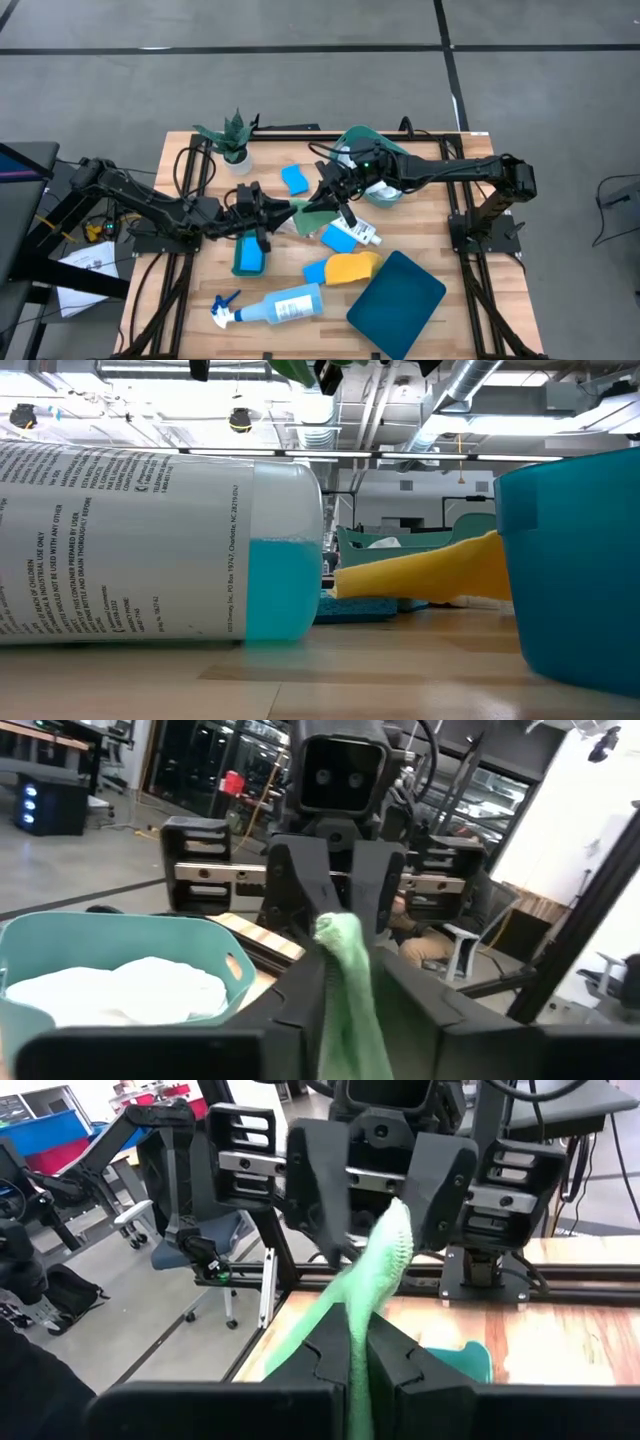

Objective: Pick & Place Kitchen Items
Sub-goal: Put the green towel into the big green bin

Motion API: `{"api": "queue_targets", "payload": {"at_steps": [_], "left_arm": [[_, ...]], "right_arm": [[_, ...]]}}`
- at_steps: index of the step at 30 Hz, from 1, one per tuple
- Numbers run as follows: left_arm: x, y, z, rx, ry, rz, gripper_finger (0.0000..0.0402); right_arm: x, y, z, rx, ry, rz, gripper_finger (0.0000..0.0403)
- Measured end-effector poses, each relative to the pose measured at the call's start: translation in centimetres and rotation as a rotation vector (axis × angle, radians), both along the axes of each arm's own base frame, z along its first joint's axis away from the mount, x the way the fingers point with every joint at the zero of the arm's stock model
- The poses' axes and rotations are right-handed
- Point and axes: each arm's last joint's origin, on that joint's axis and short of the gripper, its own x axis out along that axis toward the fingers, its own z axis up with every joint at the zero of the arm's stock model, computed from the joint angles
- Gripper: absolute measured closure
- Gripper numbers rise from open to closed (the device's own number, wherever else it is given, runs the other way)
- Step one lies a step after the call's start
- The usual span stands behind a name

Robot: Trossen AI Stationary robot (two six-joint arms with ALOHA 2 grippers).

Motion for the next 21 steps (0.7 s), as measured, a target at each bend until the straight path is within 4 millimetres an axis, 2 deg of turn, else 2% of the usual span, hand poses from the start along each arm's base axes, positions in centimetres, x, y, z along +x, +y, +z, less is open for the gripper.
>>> {"api": "queue_targets", "payload": {"at_steps": [7,11,16,21], "left_arm": [[-0.2,-0.9,-0.8,-0.006,0.071,-0.045,0.0226],[-0.5,-1.8,-1.7,-0.051,0.145,-0.119,0.0197],[-0.6,-2.2,-2.0,-0.082,0.168,-0.152,0.0198],[-0.6,-2.3,-2.0,-0.082,0.168,-0.153,0.0220]], "right_arm": [[0.0,-0.1,-0.1,-0.001,0.009,-0.012,0.0402],[0.0,-0.4,-0.1,-0.005,0.008,-0.036,0.0402],[-0.4,-2.0,0.1,-0.003,0.011,-0.077,0.0403],[-2.1,-3.7,1.3,-0.025,0.004,-0.129,0.0403]]}}
